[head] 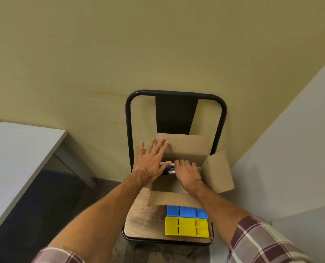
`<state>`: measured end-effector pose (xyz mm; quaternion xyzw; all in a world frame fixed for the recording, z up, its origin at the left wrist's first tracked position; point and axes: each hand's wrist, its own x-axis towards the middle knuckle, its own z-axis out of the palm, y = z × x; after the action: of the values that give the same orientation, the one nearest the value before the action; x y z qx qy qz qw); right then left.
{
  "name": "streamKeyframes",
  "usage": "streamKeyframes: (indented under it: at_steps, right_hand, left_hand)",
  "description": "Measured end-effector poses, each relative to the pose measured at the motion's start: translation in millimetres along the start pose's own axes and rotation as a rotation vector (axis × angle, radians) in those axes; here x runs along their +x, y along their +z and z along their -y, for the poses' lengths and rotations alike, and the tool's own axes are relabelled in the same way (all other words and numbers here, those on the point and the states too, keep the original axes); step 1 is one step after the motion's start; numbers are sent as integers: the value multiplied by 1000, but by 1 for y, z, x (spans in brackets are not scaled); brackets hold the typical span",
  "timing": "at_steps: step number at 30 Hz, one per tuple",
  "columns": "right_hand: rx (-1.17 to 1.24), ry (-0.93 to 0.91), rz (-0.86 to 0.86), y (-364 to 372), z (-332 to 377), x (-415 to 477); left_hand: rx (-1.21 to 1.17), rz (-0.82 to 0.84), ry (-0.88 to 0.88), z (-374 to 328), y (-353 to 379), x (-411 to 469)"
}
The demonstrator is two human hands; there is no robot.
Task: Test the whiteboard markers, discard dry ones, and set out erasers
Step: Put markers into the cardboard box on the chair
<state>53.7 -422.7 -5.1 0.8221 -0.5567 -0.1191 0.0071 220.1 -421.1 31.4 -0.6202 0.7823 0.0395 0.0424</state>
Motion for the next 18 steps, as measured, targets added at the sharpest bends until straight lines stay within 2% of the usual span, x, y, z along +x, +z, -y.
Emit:
streamKeyframes:
  at_steps: [3, 12, 14, 18]
  right_hand:
    - [4, 21, -61, -10, -8, -13]
    - [-16, 162, -208, -40, -22, -56]
    - [-45, 234, -245, -51, -21, -68]
    - [-82, 366, -358, -60, -24, -94]
  left_hand:
    - [-32, 14, 37, -8, -8, -2]
    - [-60, 84, 302, -41, -22, -5]
    - [-114, 61, 321, -52, -29, -8]
    - [-136, -87, 366, -73, -43, -20]
